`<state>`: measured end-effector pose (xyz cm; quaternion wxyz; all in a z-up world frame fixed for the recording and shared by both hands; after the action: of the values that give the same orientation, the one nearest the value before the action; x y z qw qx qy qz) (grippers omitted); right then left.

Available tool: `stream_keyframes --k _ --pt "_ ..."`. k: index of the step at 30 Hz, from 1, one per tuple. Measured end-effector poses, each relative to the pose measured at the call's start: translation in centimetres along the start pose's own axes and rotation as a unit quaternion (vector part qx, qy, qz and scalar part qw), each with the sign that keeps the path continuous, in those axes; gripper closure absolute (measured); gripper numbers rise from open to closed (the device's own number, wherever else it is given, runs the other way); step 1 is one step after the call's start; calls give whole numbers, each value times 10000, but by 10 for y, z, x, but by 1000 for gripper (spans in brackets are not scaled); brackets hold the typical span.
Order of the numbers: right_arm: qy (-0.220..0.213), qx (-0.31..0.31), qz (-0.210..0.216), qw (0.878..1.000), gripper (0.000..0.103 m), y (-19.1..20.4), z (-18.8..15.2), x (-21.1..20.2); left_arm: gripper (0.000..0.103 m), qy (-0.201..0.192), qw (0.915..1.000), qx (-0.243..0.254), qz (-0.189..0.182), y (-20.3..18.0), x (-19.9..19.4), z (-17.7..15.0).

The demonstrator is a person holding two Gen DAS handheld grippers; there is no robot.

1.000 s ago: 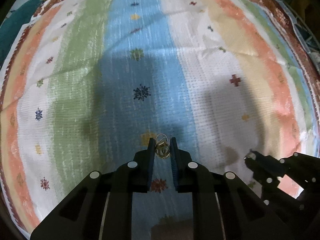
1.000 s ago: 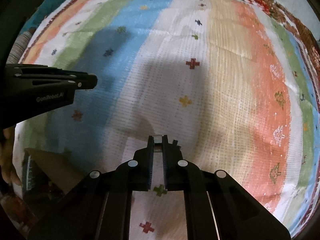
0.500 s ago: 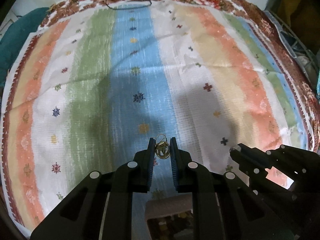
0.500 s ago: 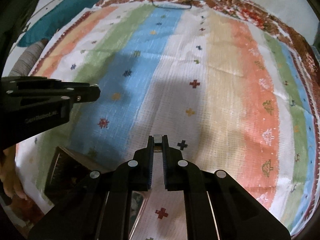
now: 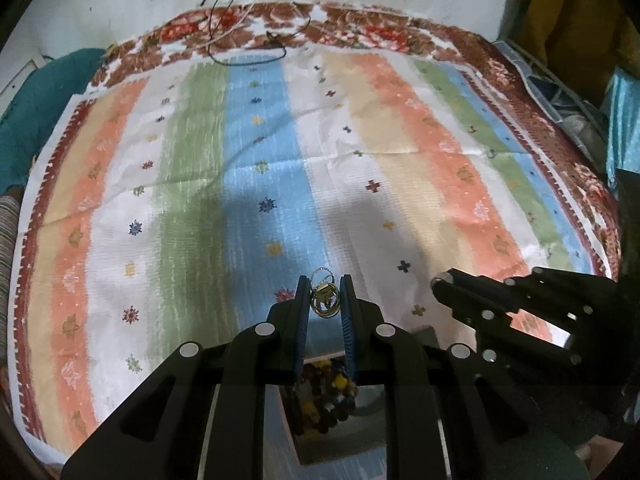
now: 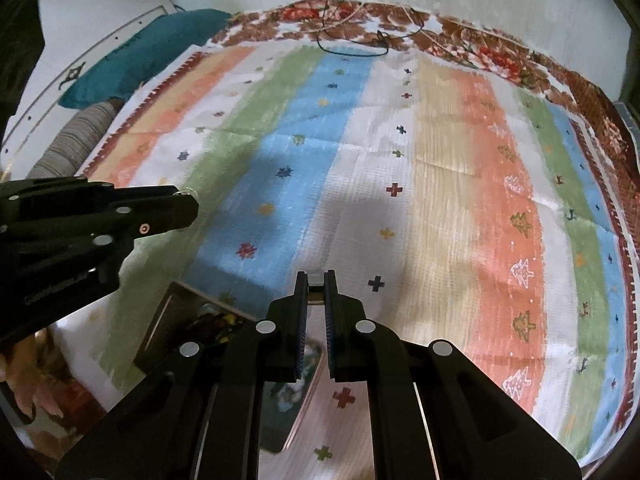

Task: Organize jewelry
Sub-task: 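Carry gold charm in left tool and silver charm in right tool to tin, then open both tools over the tin to drop the charms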

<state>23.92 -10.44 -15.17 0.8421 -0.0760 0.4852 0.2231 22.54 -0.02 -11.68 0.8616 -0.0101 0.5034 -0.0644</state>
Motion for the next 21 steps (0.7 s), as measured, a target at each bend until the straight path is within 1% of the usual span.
stream_keyframes --k 5,9,18,21 --pt "-147 -32 104 9998 94 6 -4 -16 88 -242 9997 45 -71 -9 -22 -8" --pt "-248 -96 170 9995 94 12 -9 -26 88 -313 9995 64 -49 -11 -29 -15" --pt "-237 -187 296 9991 94 21 -24 -35 88 -496 9987 115 -99 -16 -50 -28" --pt "-240 -244 309 9989 94 24 -28 -37 88 -565 9983 160 -41 -20 -56 -35"
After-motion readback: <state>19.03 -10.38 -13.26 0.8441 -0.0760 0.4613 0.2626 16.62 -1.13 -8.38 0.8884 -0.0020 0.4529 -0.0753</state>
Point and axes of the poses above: each gripper's, at about its wrist camera, not at the fingertips, and x roughly the way its jaws point, y to its left, z to its top, the point moved 9 cm from there along x, roughly the way its jaws point, and after that the axes turned 5 degrees about x, right-handed, at the moved point
